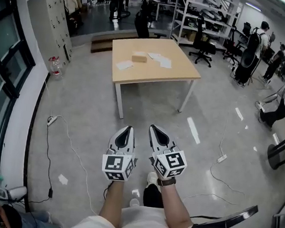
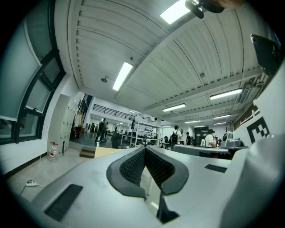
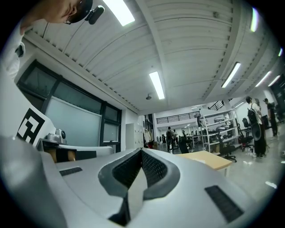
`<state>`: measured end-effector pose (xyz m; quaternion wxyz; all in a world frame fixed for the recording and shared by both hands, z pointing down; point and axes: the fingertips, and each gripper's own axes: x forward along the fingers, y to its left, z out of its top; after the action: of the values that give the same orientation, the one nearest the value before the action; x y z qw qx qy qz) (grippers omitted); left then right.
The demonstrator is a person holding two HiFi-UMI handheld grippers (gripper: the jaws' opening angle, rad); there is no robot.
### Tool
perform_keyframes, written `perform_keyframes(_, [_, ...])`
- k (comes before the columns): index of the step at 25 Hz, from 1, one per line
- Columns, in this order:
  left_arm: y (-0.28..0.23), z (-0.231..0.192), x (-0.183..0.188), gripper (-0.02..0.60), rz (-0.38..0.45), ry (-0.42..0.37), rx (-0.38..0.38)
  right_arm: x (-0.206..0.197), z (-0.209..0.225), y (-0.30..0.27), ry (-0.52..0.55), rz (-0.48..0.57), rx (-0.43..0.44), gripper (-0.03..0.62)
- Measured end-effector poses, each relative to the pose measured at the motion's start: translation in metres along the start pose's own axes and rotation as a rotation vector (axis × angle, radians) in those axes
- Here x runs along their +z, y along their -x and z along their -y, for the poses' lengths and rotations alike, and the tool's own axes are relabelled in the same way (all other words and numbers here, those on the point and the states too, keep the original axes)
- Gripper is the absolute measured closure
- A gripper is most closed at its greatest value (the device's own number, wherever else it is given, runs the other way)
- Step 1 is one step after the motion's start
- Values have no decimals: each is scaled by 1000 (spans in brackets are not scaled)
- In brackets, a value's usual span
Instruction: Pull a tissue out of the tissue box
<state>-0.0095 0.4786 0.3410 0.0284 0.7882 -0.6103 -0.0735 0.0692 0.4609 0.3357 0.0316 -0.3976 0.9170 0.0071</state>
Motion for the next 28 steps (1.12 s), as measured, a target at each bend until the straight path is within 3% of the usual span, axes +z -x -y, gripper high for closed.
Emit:
perform_keyframes(7, [-91,-35,4,580,12,-11,23,-2,59,-91,2,33,45,591])
perform_keyframes(15, [-220,-68,39,580,84,-89,93,44,167,-195,4,149,55,590])
perform_keyframes(22, [-297,-89,33,580,83,-93,149,39,222,-244,3,143,93,591])
perform_keyframes(28, [-336,-102,-2,580,21,-54,164,6,252,-274,-12,88,103,591])
